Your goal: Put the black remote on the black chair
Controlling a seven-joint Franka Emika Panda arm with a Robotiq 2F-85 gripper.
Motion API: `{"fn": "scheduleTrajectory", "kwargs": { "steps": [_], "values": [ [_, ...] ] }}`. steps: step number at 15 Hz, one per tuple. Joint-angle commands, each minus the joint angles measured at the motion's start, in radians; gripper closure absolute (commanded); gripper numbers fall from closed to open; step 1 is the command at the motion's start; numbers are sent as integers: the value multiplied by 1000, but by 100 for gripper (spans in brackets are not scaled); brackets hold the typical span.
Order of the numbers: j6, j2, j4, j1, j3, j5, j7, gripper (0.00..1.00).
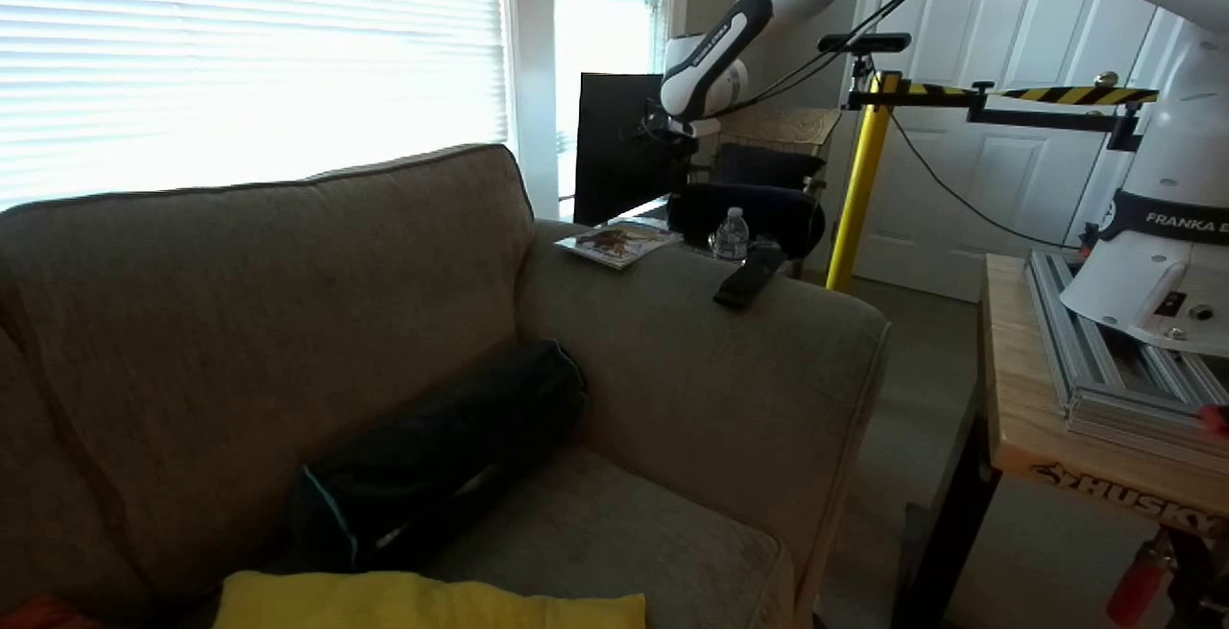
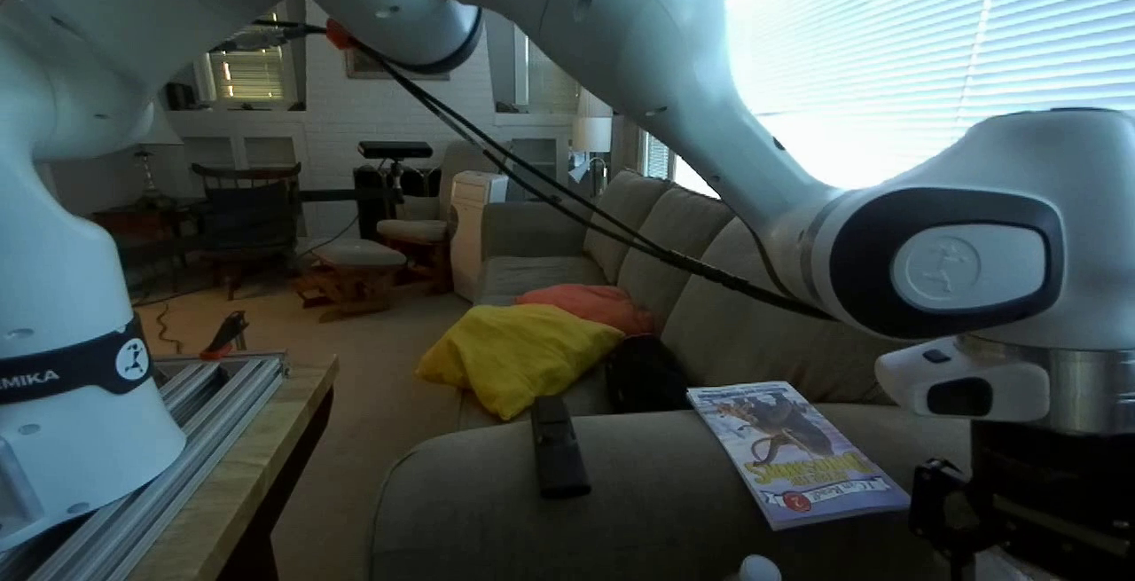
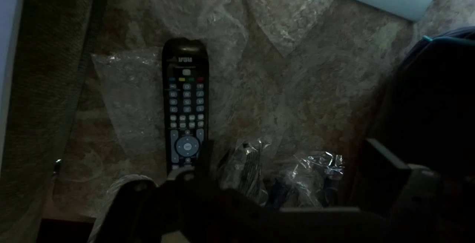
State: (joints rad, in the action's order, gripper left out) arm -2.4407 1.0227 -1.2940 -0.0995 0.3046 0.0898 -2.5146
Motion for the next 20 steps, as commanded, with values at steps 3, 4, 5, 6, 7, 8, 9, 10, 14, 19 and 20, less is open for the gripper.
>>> {"fn": "scheduleTrajectory", "kwargs": {
  "steps": [3,4,5,6,7,8,9,10,14,19,20],
  "values": [
    [-181,-205,-322,32,-50,-14,169,0],
    [-216,-233,-365,41,-59,-15,208,0],
    [-250,-262,-412,48,-70,-13,250,0],
    [-281,-291,-457,52,-82,-10,294,0],
    [-305,-325,-503,53,-97,-5,344,0],
    [-324,-358,-548,52,-114,-1,397,0],
    [-331,-395,-597,48,-131,-1,461,0],
    [-333,-430,-643,45,-142,-1,518,0],
    [-308,-571,-808,41,-149,-12,755,0],
    [-297,-573,-803,57,-122,20,867,0],
    [-297,-584,-813,54,-123,20,880,0]
  ]
}}
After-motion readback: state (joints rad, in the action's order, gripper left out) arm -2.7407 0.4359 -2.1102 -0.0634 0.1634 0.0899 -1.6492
